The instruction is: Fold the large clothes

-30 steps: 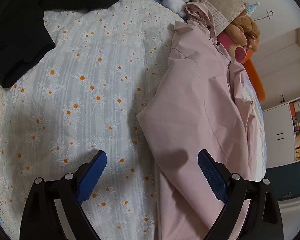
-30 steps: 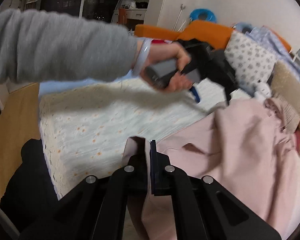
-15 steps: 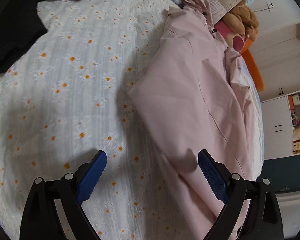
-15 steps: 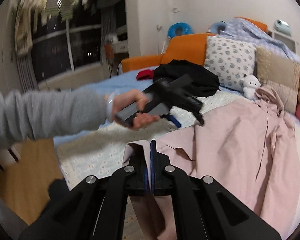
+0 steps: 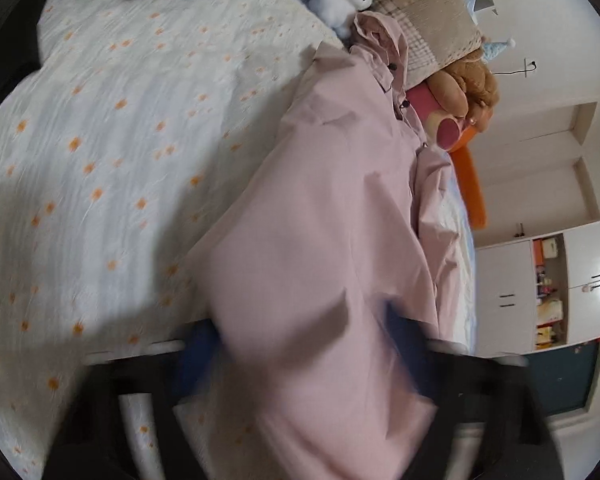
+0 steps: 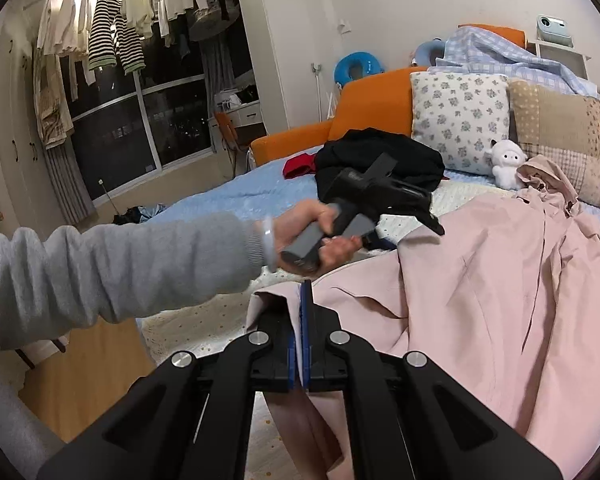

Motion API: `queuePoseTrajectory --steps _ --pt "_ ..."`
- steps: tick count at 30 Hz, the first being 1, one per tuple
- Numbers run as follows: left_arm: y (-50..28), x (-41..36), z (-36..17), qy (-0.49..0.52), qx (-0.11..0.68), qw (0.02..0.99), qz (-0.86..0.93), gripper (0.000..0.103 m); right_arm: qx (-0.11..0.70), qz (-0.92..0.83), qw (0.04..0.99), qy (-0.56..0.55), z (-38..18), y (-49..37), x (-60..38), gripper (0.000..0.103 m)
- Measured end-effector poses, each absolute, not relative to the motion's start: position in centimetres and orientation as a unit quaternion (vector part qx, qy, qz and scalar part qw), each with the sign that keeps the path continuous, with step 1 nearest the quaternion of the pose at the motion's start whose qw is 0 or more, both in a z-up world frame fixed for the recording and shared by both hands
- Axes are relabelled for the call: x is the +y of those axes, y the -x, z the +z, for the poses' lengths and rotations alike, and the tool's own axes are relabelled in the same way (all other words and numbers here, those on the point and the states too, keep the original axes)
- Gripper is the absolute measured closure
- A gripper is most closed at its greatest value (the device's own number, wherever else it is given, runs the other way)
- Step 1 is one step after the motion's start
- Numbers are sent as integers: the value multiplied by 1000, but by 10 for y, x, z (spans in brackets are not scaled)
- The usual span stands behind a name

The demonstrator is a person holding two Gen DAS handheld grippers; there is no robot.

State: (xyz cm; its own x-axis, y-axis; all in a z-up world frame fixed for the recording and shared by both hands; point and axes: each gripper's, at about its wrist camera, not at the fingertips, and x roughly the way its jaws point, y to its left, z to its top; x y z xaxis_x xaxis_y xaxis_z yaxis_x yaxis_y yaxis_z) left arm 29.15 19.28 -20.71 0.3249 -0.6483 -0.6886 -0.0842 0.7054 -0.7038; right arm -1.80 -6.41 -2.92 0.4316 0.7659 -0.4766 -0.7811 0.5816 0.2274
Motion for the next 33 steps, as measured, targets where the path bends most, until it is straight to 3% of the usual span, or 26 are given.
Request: queuePoseTrajectory --steps 1,2,5,10,16,20,24,28,30,31,32,33 --pt "-294 189 -207 324 556 746 -171 78 278 461 843 6 -32 19 -64 101" --pt "-297 187 -208 317 563 748 -150 86 282 462 841 -1 -38 20 -63 101" --pt "-302 172 -191 282 574 764 -84 91 302 465 831 -40 -54 22 -67 100" --pt "-310 102 -124 159 564 807 -65 92 312 459 827 -85 -67 33 -85 100" --pt "-323 -10 -89 86 572 810 -99 92 288 407 861 -97 -57 54 -122 100" --pt "-327 -67 -107 32 588 802 -101 90 292 358 879 -115 -58 65 -155 100" --pt "-333 -101 -159 -27 609 790 -67 87 316 318 883 -136 -79 67 -180 100" --pt "-324 -115 -175 -73 586 805 -53 88 348 298 878 -143 -105 65 -191 100" --pt "-322 -116 -171 -80 584 805 -62 85 362 299 873 -134 -110 65 -190 97" --pt "-322 -116 -169 -79 586 803 -71 77 369 297 872 -121 -111 66 -188 95" --pt "-321 -113 -166 -71 591 799 -85 60 372 297 874 -105 -109 69 -187 94" --pt "-319 -107 -159 -44 598 792 -111 47 373 293 875 -93 -104 73 -189 86"
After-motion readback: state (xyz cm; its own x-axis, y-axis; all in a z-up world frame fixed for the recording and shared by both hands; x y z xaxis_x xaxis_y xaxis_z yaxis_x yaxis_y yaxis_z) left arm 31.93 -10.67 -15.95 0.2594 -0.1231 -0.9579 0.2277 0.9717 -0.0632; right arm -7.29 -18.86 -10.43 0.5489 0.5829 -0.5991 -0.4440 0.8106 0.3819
